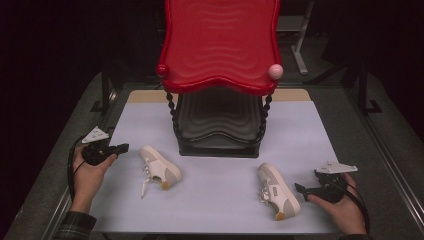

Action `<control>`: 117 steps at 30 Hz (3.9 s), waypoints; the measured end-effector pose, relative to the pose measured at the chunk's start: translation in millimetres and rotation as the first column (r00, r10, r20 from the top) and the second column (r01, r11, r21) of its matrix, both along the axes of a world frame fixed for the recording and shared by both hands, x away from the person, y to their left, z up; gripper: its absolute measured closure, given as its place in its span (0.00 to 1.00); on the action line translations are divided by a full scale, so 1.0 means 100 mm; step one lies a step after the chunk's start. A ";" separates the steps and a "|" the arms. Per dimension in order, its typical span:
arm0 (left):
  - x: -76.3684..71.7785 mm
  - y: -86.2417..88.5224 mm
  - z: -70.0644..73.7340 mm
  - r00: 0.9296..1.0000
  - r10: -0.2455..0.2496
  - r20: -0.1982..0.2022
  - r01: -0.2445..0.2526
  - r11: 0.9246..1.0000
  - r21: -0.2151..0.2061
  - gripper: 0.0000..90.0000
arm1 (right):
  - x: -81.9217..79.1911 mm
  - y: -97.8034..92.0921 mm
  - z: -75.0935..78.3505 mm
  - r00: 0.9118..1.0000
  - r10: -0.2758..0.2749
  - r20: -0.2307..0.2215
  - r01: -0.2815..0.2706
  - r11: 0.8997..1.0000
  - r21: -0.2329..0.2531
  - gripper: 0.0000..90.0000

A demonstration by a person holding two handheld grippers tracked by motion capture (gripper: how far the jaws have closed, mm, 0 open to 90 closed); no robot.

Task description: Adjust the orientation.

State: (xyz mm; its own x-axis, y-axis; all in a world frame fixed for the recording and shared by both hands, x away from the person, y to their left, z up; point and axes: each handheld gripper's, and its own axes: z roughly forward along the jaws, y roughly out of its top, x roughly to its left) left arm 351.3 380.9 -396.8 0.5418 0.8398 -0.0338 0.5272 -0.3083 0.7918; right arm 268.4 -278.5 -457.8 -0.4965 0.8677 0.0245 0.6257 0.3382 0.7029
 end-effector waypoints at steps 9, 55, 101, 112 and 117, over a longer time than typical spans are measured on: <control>0.19 -0.16 -0.15 0.999 -0.045 -0.024 0.045 0.999 -0.026 1.00 | 0.00 0.00 0.00 1.000 0.001 0.000 -0.001 1.000 0.001 0.10; -0.16 -1.23 -0.22 0.939 -0.343 -0.029 0.341 0.938 -0.055 1.00 | 0.00 -0.01 0.00 1.000 0.001 0.001 -0.001 1.000 0.002 0.11; -0.72 -1.63 -0.03 0.849 -0.528 0.016 0.526 0.841 -0.129 1.00 | 0.00 -0.01 0.00 1.000 0.000 0.000 0.000 1.000 0.002 0.11; -0.55 -1.78 -0.05 0.840 -0.542 0.002 0.536 0.832 -0.144 1.00 | 0.00 -0.01 0.00 1.000 0.001 0.001 -0.001 1.000 0.001 0.11; -0.45 -1.91 -0.08 0.839 -0.545 -0.001 0.540 0.831 -0.134 1.00 | 0.00 -0.01 0.00 1.000 -0.001 0.000 0.001 1.000 0.001 0.11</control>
